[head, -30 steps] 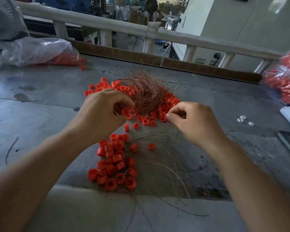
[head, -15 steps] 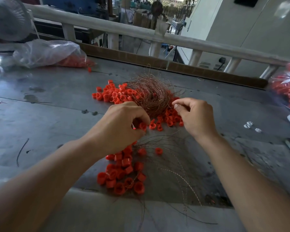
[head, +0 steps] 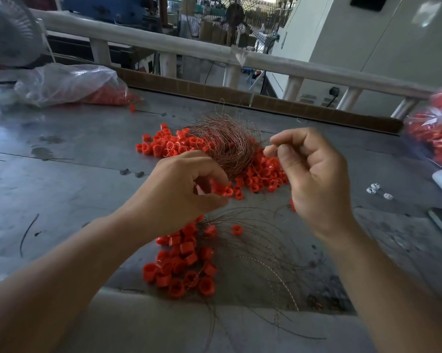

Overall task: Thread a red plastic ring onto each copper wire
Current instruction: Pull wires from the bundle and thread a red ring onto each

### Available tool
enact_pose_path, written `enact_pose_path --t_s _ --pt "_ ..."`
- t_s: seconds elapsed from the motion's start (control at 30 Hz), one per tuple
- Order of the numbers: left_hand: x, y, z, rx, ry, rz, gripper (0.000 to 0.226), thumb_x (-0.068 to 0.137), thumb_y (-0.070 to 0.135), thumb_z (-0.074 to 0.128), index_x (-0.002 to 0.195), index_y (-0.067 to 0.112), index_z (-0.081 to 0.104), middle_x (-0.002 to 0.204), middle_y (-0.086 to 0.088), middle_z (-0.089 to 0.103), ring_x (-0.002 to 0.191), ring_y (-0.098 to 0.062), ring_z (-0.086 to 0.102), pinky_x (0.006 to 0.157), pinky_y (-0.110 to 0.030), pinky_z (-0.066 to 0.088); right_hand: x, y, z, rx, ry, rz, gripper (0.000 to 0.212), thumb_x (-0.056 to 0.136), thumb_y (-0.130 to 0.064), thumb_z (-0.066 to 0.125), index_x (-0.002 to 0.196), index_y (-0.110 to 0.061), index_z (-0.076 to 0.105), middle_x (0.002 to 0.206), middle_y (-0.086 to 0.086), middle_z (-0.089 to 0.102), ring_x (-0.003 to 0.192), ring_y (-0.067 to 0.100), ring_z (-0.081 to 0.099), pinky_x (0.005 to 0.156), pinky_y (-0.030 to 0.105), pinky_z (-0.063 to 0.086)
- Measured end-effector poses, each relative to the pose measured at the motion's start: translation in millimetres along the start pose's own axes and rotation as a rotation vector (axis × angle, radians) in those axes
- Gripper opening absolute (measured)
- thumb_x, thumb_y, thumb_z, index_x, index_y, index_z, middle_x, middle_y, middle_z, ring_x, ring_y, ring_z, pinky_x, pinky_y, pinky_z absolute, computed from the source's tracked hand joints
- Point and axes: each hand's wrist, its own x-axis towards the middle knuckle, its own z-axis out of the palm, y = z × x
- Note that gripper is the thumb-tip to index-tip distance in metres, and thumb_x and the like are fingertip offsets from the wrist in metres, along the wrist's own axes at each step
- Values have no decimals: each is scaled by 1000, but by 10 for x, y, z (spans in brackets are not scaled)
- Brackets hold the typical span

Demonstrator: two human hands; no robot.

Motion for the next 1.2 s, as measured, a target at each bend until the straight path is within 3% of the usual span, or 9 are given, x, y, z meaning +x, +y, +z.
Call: enact_pose_path --t_s 0.13,0.27,0.43,0.53,0.63,0.77,0.93,1.03,1.2 --pt "-32 54 -11 -46 -32 138 28 65 13 80 78 34 66 108 20 56 79 -5 61 68 -14 50 -68 -97 81 -129 -126 -100 22 85 -10 56 87 -31 59 85 -11 59 82 1 56 74 12 42" --pt "-54 83 -4 -74 -60 224 25 64 19 75 86 27 67 93 16 63 77 -1 62 69 -8 49 -122 -154 148 -126 -194 -140 17 84 -10 57 91 -25 61 91 -9 56 88 -1 53 78 13 41" --pt "-53 89 -48 -403 -69 114 28 59 16 76 85 25 74 87 3 71 79 -6 68 73 -15 52 -163 -164 146 183 -424 138 35 89 -46 39 117 -29 49 110 -15 60 109 -2 54 86 10 42" --pt "-49 90 -102 -633 -67 95 35 53 16 83 86 17 72 90 3 73 82 -13 70 70 -18 54 -158 -153 164 140 -439 129 50 82 -56 33 115 -24 53 96 -23 62 99 -6 57 80 8 42" --pt "-35 97 -114 -715 5 56 37 47 17 82 83 15 72 87 1 73 78 -16 70 65 -20 55 -148 -165 172 88 -335 85 31 87 -50 48 106 -27 57 77 -11 59 75 -2 56 69 13 44" --pt "-30 95 -135 -733 81 -6 31 44 25 75 76 23 75 78 3 74 74 -12 70 64 -16 53 -139 -136 134 12 -236 43 7 84 -28 54 87 -33 58 67 -13 56 65 4 52 62 11 43" --pt "-35 94 -82 -559 76 -12 29 51 20 73 80 18 71 83 -10 71 69 -29 68 64 -24 58 -124 -132 114 -120 -199 -24 13 82 -18 58 82 -31 61 74 -14 56 72 -2 54 66 8 40" --pt "-17 71 -64 -557 96 -45 31 48 23 73 78 24 69 81 -3 72 71 -21 69 65 -24 57 -112 -143 82 -96 -132 -42 16 80 -16 62 88 -30 62 76 -16 60 73 -2 58 66 7 42" --pt "-3 52 -53 -736 75 -92 28 49 7 71 76 11 64 76 -1 73 70 -12 69 62 -17 54 -99 -195 23 22 -97 -28 16 79 -13 64 78 -29 61 68 -18 63 64 0 59 60 10 44"
